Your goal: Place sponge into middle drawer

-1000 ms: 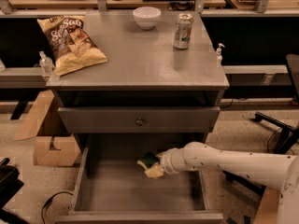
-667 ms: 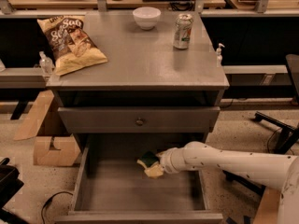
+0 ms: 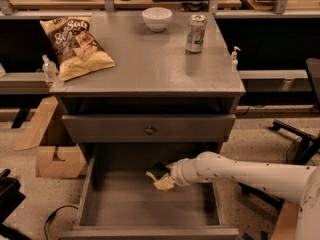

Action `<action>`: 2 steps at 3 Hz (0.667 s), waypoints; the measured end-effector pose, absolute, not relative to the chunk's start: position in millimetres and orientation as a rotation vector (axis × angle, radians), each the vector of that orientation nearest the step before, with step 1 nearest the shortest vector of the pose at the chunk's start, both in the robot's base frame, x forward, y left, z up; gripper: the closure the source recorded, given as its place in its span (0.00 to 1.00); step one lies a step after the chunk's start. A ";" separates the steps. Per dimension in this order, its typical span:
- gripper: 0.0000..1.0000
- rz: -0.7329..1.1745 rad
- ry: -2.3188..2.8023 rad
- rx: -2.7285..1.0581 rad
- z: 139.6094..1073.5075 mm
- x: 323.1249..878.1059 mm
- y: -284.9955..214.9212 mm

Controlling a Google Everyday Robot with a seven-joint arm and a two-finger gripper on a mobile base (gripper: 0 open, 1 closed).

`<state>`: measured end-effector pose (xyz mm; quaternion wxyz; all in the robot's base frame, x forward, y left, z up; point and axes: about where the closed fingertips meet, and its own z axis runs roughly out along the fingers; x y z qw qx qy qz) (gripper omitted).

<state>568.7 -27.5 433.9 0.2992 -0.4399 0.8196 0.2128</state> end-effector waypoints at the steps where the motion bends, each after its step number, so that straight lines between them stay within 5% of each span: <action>1: 0.28 0.568 2.176 -1.170 433.1 568.1 -26.0; 2: 0.05 0.571 2.176 -1.173 432.3 567.4 -24.5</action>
Offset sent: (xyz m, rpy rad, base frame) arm -0.0006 0.0013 -0.0007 0.0008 0.0015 0.0021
